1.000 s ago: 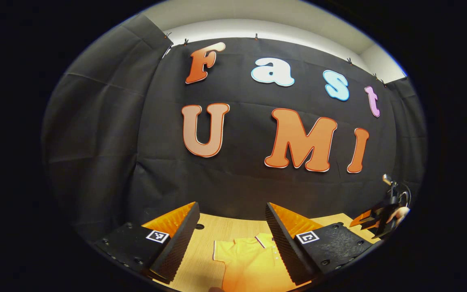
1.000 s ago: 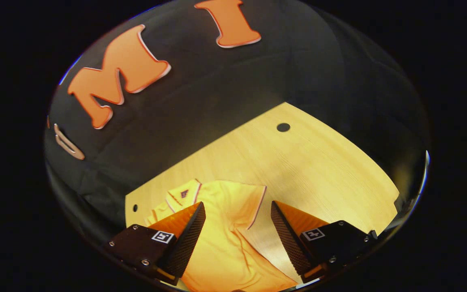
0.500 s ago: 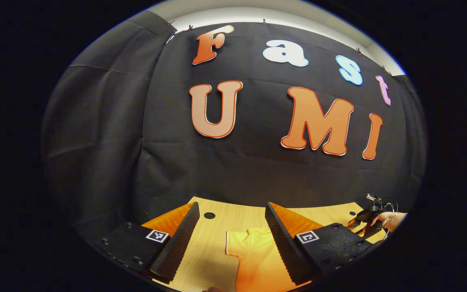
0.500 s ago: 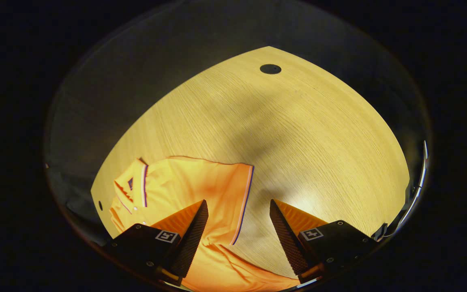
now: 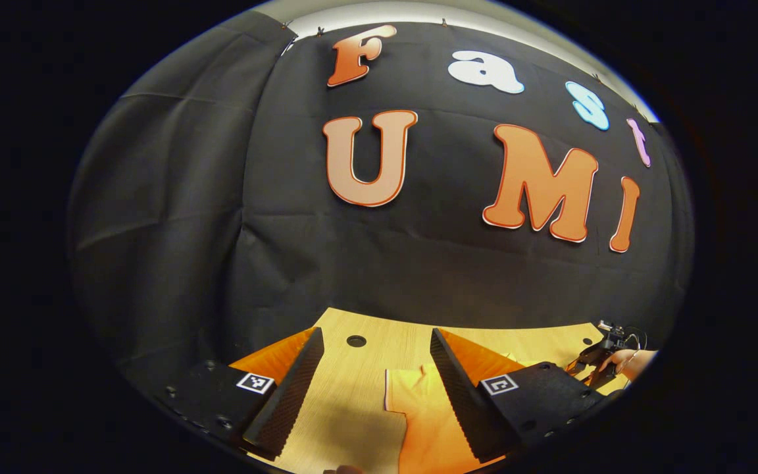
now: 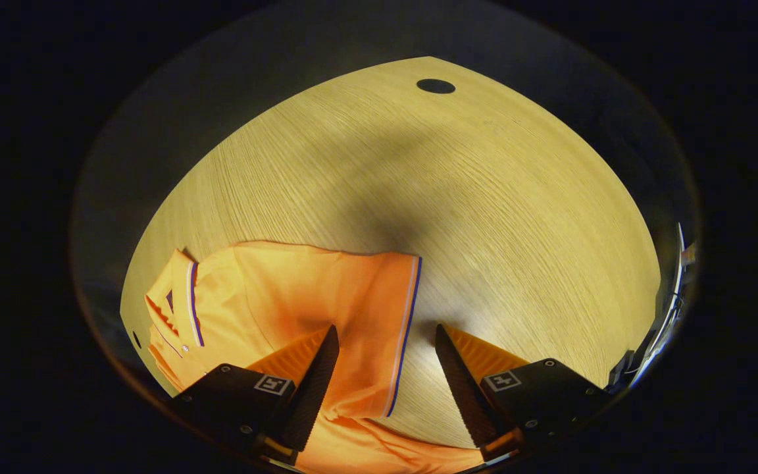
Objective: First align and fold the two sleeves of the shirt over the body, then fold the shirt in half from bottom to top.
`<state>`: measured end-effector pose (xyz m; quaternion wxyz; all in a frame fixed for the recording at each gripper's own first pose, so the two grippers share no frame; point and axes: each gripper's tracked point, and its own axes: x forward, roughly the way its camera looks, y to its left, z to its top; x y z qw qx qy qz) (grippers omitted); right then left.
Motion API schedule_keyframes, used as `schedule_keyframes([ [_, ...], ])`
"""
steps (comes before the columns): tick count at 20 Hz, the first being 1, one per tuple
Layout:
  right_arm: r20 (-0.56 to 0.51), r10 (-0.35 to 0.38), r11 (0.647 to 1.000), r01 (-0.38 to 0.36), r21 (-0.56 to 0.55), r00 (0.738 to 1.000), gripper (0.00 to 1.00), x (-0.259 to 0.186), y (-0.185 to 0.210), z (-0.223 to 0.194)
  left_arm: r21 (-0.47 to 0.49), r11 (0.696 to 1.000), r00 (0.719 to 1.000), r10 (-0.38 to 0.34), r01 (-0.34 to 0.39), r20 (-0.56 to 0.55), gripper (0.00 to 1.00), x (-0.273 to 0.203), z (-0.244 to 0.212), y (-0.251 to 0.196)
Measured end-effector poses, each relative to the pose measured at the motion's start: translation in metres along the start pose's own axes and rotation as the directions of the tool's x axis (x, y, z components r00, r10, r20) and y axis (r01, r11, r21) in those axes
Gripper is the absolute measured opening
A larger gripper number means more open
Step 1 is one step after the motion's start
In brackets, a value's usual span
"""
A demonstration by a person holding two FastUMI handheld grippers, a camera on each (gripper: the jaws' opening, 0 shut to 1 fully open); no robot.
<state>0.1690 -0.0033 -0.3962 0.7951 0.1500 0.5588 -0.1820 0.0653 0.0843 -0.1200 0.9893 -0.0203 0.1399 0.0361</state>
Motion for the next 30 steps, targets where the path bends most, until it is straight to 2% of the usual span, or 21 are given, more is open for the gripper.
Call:
schedule_keyframes([
  [1,0.007,-0.033,0.999,0.033,-0.023,0.999,0.90,0.003,-0.003,-0.001,-0.001,1.000,1.000,0.004,-0.004,-0.004,0.98,0.000,-0.002,0.003],
  [4,0.051,-0.040,0.998,0.042,-0.053,0.998,0.82,0.000,0.006,0.000,0.006,1.000,1.000,0.005,-0.005,-0.011,0.98,-0.002,-0.002,0.005],
  [5,0.056,-0.039,0.998,0.042,-0.047,0.998,0.72,0.002,0.008,0.001,0.010,1.000,1.000,0.007,-0.007,-0.011,0.98,-0.003,-0.003,0.006],
  [6,0.076,-0.038,0.998,0.042,-0.049,0.996,0.66,0.002,0.010,0.001,0.013,1.000,1.000,0.009,-0.009,-0.012,0.98,-0.002,-0.004,0.007],
  [8,0.125,-0.026,0.996,0.037,-0.082,0.992,0.22,0.002,0.010,0.004,0.012,1.000,1.000,0.006,-0.006,-0.015,0.98,-0.003,-0.008,0.009],
  [10,0.177,0.013,0.993,0.008,-0.120,0.984,0.22,-0.002,0.014,0.011,0.008,1.000,1.000,0.000,0.000,-0.020,0.98,-0.009,-0.011,0.010],
  [11,0.180,0.026,0.991,-0.002,-0.131,0.983,0.01,0.009,0.017,0.012,0.011,1.000,1.000,0.001,0.000,-0.023,0.98,-0.010,-0.013,0.013],
  [13,0.174,0.036,0.990,-0.012,-0.138,0.984,0.00,-0.001,0.014,0.011,0.023,1.000,1.000,0.005,-0.004,-0.030,0.98,-0.012,-0.017,0.018],
  [17,0.232,0.068,0.993,-0.044,-0.110,0.970,0.00,-0.026,0.016,0.028,0.021,1.000,1.000,0.013,-0.013,-0.016,0.98,-0.016,-0.012,0.028],
  [20,0.272,0.087,0.985,-0.041,-0.170,0.958,0.00,-0.050,0.025,0.033,0.011,1.000,1.000,0.010,-0.010,-0.011,0.98,-0.018,-0.012,0.031],
  [26,0.306,0.221,0.959,-0.148,-0.244,0.926,0.00,-0.097,0.081,0.022,-0.014,1.000,1.000,0.001,-0.001,-0.003,0.98,-0.022,-0.012,0.036],
  [30,0.302,0.284,0.925,-0.177,-0.336,0.910,0.00,-0.115,0.119,0.005,-0.023,1.000,1.000,-0.005,0.005,-0.002,0.98,-0.026,-0.013,0.044],
])
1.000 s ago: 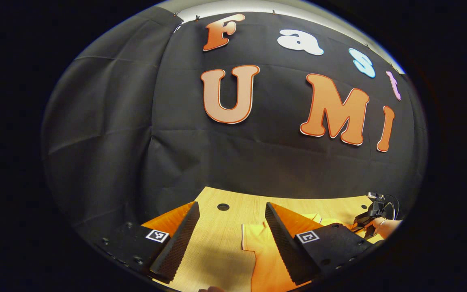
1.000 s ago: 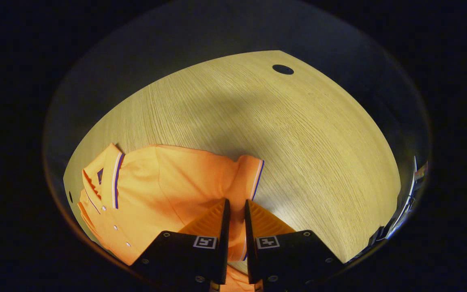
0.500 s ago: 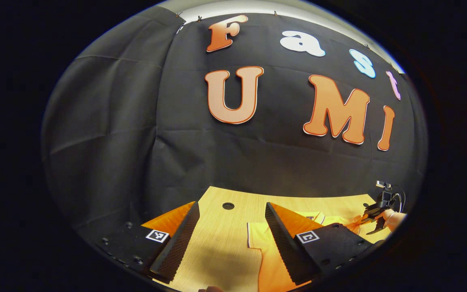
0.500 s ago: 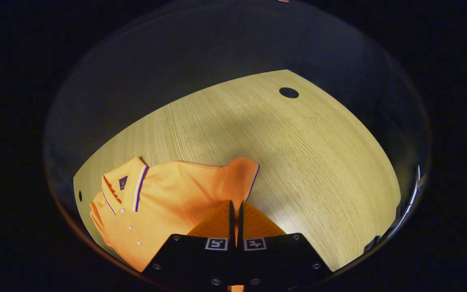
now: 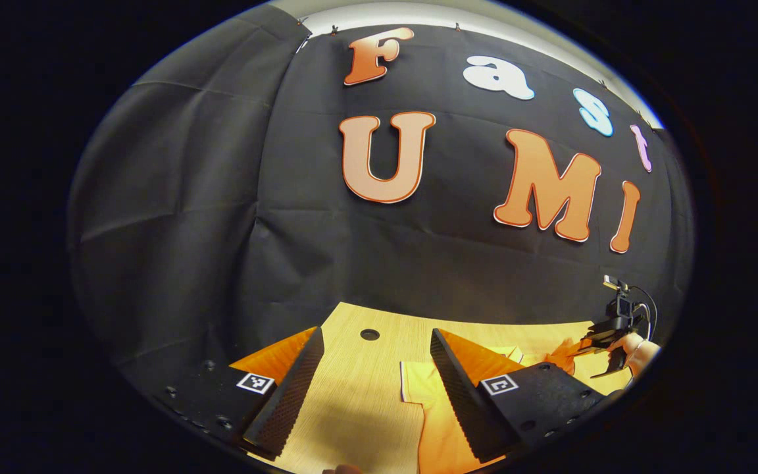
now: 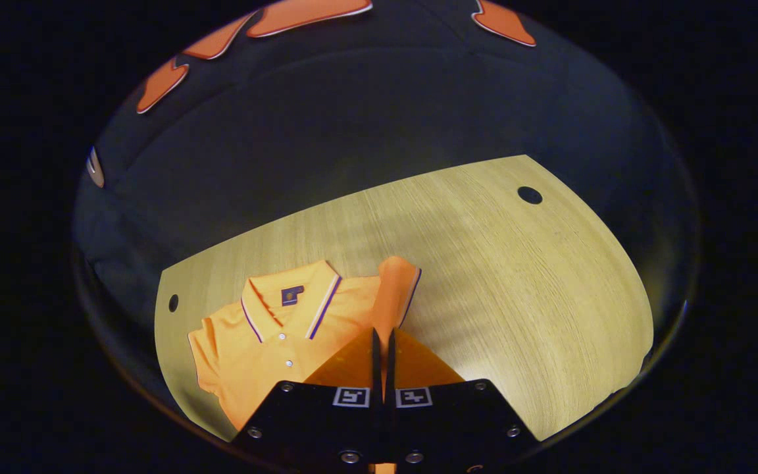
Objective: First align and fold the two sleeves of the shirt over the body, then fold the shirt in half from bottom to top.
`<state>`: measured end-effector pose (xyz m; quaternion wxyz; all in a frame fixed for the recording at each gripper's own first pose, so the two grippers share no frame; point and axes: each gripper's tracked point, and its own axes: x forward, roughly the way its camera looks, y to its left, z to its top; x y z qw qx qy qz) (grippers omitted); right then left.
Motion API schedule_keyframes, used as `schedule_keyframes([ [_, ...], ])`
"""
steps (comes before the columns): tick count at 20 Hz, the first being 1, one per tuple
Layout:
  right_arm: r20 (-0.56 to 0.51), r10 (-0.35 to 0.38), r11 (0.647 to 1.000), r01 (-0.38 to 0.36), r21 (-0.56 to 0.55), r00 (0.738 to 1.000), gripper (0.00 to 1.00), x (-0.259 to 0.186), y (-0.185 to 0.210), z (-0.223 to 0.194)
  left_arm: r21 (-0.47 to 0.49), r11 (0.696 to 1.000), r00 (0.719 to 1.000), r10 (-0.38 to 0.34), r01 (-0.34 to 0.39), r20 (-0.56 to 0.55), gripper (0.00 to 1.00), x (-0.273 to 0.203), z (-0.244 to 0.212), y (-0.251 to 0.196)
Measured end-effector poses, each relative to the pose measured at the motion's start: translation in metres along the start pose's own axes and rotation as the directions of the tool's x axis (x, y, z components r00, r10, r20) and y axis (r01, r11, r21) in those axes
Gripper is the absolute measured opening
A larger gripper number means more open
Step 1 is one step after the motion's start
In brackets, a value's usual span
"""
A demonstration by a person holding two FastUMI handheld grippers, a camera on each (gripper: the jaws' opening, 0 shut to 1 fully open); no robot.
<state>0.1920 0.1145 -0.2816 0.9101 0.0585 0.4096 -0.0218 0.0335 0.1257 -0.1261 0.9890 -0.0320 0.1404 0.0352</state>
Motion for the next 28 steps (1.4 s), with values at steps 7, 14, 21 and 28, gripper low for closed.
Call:
schedule_keyframes([
  [7,-0.020,0.072,0.995,-0.073,-0.061,0.997,0.02,0.001,0.059,-0.017,-0.025,1.000,1.000,-0.012,0.011,-0.022,0.98,-0.003,-0.007,0.014],
  [14,-0.055,0.229,0.972,-0.232,-0.048,0.972,0.13,0.000,0.110,-0.032,-0.045,0.999,0.999,-0.032,0.030,-0.036,0.98,-0.004,-0.012,0.017],
  [21,0.059,0.234,0.961,-0.222,-0.164,0.970,0.99,-0.025,0.105,-0.017,-0.055,0.996,0.995,-0.069,0.065,-0.077,0.98,0.007,-0.019,-0.001],
  [28,0.172,0.236,0.959,-0.200,-0.202,0.957,0.99,-0.072,0.084,0.007,-0.053,0.993,0.981,-0.116,0.109,-0.158,0.98,0.045,-0.027,-0.038],
])
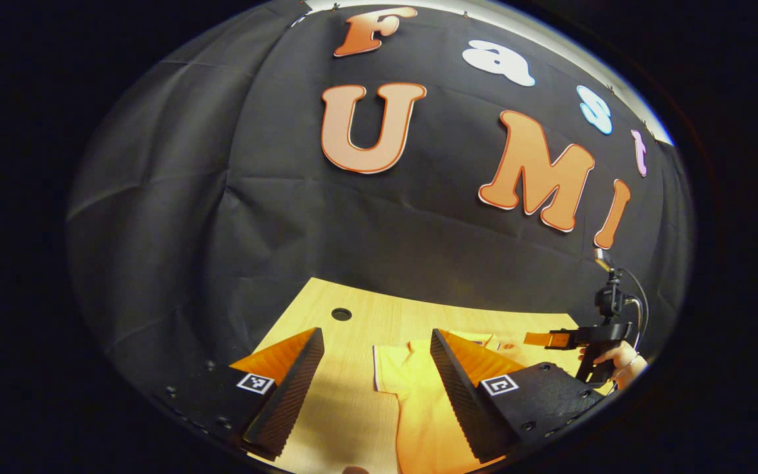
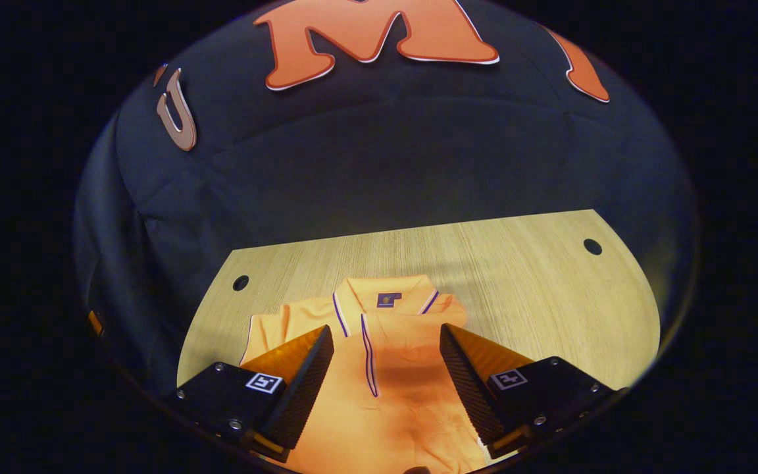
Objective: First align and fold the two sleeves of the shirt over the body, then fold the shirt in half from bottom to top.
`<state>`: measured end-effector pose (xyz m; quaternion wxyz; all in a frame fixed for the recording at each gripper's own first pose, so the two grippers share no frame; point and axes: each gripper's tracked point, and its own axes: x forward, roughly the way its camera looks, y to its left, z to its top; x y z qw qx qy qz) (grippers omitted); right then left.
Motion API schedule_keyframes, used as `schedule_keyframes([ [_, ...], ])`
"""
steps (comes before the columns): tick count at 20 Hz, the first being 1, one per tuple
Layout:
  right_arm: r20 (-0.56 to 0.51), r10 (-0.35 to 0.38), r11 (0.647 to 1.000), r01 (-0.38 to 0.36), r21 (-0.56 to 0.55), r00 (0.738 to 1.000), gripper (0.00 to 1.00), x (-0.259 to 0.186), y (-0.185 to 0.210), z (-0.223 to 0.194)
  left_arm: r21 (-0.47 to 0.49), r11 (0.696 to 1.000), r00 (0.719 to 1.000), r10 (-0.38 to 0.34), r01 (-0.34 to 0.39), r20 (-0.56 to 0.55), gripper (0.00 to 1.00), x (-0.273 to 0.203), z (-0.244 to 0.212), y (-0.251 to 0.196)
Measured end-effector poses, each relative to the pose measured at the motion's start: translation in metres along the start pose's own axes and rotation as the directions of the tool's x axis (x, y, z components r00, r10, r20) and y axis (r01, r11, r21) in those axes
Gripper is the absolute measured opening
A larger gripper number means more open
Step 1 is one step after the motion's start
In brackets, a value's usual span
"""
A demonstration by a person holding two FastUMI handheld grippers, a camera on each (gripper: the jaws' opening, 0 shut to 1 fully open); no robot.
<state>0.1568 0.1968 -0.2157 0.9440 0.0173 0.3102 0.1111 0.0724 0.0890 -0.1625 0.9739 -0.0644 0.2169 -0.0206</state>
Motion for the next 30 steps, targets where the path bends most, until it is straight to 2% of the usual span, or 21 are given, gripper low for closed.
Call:
schedule_keyframes([
  [4,0.025,0.045,0.999,-0.045,-0.024,0.999,0.99,-0.029,0.004,0.007,-0.011,0.999,0.995,-0.044,0.044,-0.087,0.98,0.032,0.003,-0.022],
  [7,-0.003,0.057,0.998,-0.057,-0.024,0.998,0.98,-0.047,-0.004,0.005,-0.027,0.993,0.964,-0.121,0.118,-0.238,0.98,0.060,-0.013,-0.039],
  [9,-0.001,0.071,0.997,-0.071,-0.021,0.997,0.99,-0.056,-0.008,0.008,-0.032,0.988,0.934,-0.151,0.148,-0.323,0.98,0.092,-0.031,-0.042],
  [11,0.005,0.093,0.996,-0.093,-0.007,0.996,0.99,-0.066,-0.010,0.013,0.000,0.988,0.899,-0.140,0.154,-0.416,0.98,0.119,-0.056,-0.046],
  [15,0.011,0.106,0.994,-0.106,0.019,0.994,0.98,-0.077,-0.024,0.020,-0.006,0.986,0.799,-0.138,0.166,-0.585,0.98,0.152,-0.102,-0.058],
  [18,-0.005,0.101,0.995,-0.101,0.025,0.995,0.99,-0.078,-0.038,0.016,-0.027,0.994,0.735,-0.096,0.105,-0.672,0.98,0.179,-0.141,-0.048],
  [20,-0.034,0.114,0.992,-0.112,0.058,0.993,0.99,-0.076,-0.038,0.010,0.025,0.997,0.677,-0.031,0.072,-0.735,0.98,0.201,-0.170,-0.029],
  [21,-0.047,0.133,0.988,-0.129,0.086,0.990,0.99,-0.077,-0.037,0.008,0.055,0.997,0.660,0.001,0.062,-0.751,0.98,0.211,-0.178,-0.020],
  [24,-0.073,0.155,0.981,-0.145,0.132,0.985,0.99,-0.075,-0.046,-0.001,0.103,0.995,0.623,0.081,-0.001,-0.778,0.97,0.239,-0.197,0.002],
  [27,-0.094,0.140,0.983,-0.127,0.133,0.986,0.99,-0.077,-0.059,-0.007,0.125,0.992,0.586,0.107,-0.009,-0.804,0.98,0.250,-0.219,0.006],
  [30,-0.099,0.151,0.976,-0.132,0.173,0.984,0.99,-0.075,-0.064,-0.008,0.169,0.985,0.561,0.154,-0.026,-0.813,0.98,0.256,-0.228,0.009],
])
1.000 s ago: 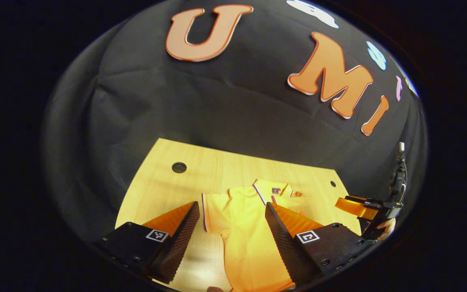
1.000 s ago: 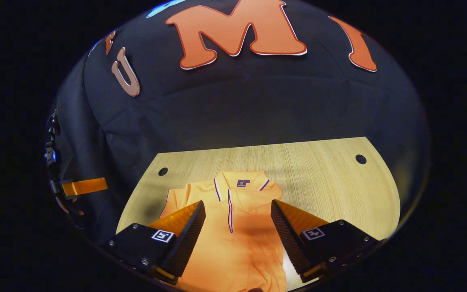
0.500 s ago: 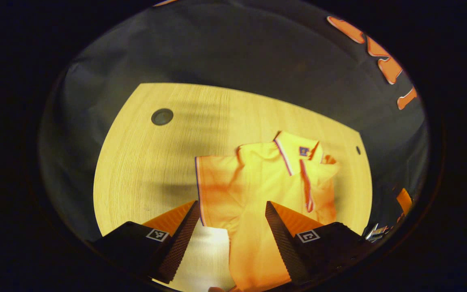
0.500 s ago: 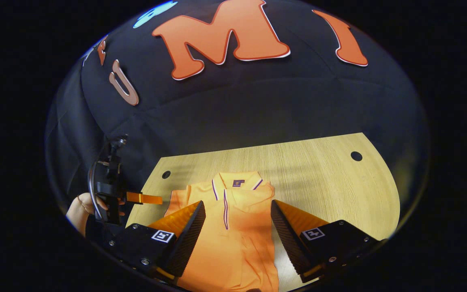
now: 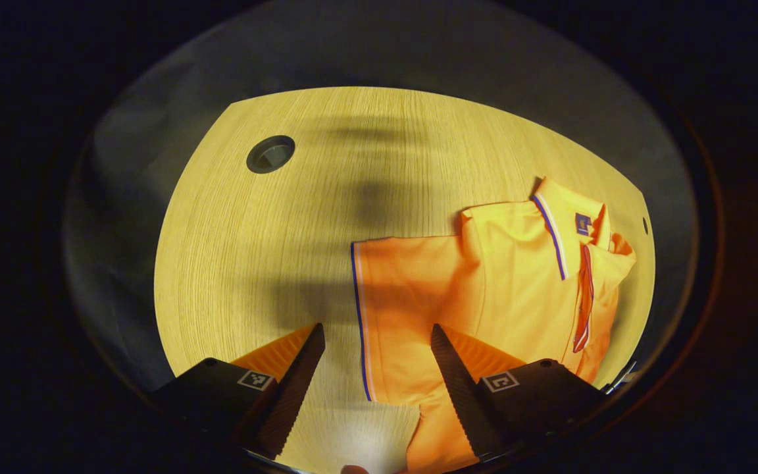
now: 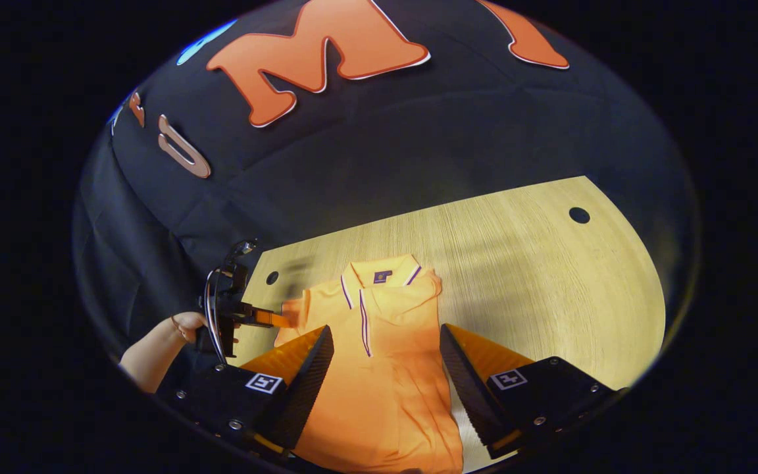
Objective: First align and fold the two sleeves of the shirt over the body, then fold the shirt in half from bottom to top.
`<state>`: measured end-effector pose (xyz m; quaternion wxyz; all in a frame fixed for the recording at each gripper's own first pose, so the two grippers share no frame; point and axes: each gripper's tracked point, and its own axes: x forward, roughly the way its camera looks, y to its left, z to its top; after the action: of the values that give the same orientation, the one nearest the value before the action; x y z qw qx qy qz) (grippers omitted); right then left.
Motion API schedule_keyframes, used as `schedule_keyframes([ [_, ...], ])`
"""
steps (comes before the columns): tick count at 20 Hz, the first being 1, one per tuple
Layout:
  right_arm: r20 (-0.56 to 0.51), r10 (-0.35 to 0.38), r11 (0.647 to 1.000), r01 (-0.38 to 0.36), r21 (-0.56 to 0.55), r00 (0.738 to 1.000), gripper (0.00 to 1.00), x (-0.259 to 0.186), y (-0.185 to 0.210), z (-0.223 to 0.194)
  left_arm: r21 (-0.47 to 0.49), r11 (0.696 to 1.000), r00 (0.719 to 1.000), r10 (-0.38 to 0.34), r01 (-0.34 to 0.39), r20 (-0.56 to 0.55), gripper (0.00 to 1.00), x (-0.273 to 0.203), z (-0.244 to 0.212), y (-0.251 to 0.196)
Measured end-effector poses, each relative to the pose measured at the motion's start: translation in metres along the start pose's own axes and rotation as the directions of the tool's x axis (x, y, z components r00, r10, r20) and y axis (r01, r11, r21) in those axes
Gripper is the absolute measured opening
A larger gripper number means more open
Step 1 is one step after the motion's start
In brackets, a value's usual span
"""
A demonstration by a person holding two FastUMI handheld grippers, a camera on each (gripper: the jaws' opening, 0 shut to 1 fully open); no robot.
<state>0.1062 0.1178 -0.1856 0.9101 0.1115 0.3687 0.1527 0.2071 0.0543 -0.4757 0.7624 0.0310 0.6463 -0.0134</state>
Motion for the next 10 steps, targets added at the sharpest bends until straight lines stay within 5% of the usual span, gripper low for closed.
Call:
schedule_keyframes([
  [10,-0.003,0.040,0.995,-0.040,0.094,0.999,0.99,-0.006,-0.008,-0.012,0.054,0.998,1.000,0.020,-0.021,0.012,0.94,0.004,-0.003,0.002],
])
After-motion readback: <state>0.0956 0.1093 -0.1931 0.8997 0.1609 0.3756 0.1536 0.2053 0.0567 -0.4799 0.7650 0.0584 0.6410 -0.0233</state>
